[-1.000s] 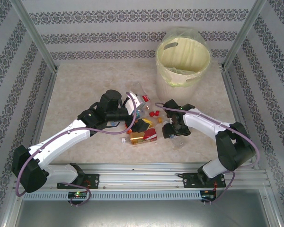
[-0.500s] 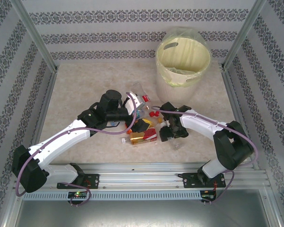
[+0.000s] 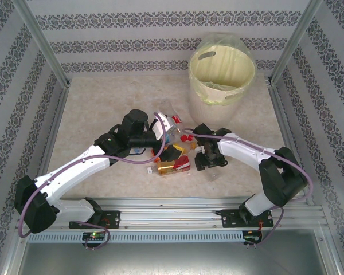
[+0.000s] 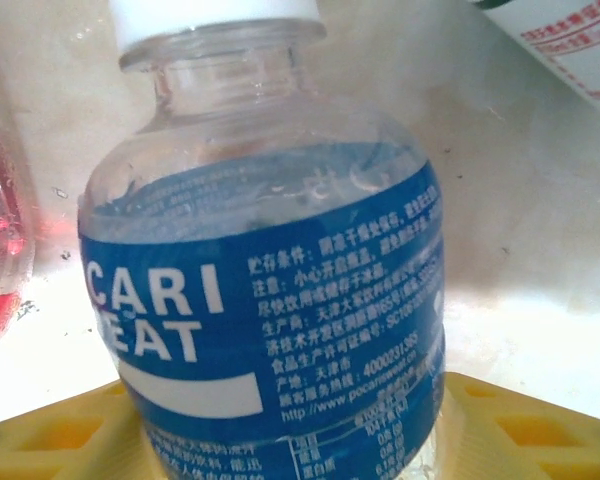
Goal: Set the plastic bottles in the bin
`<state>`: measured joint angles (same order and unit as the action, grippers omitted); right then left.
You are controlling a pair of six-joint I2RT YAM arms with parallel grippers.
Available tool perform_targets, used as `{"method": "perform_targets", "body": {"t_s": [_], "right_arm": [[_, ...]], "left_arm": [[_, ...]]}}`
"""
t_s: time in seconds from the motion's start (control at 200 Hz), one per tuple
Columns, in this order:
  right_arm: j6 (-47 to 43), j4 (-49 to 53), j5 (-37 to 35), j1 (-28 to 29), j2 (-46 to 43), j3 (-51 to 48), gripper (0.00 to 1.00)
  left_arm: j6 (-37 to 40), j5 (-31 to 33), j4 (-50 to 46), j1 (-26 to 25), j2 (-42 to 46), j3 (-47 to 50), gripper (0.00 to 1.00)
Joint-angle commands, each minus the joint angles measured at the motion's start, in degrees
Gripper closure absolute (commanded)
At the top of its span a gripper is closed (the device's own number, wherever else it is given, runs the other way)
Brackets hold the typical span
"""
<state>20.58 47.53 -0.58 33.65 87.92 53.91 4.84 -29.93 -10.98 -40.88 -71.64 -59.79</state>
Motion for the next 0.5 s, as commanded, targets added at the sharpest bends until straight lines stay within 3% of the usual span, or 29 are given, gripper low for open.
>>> {"method": "perform_targets", "body": {"t_s": [0.0, 0.495], "right_arm": [[-0.5, 0.7, -0.4, 0.8, -3.7, 0.9, 0.39], [-3.2, -0.4, 3.6, 0.9, -19.8, 12.2, 0.43]], "left_arm": [[-1.1, -0.4, 2.4, -0.8, 1.8, -0.8, 0.0], [-11.6, 4.6, 18.3, -0.2, 6.9, 5.7, 0.0]]}}
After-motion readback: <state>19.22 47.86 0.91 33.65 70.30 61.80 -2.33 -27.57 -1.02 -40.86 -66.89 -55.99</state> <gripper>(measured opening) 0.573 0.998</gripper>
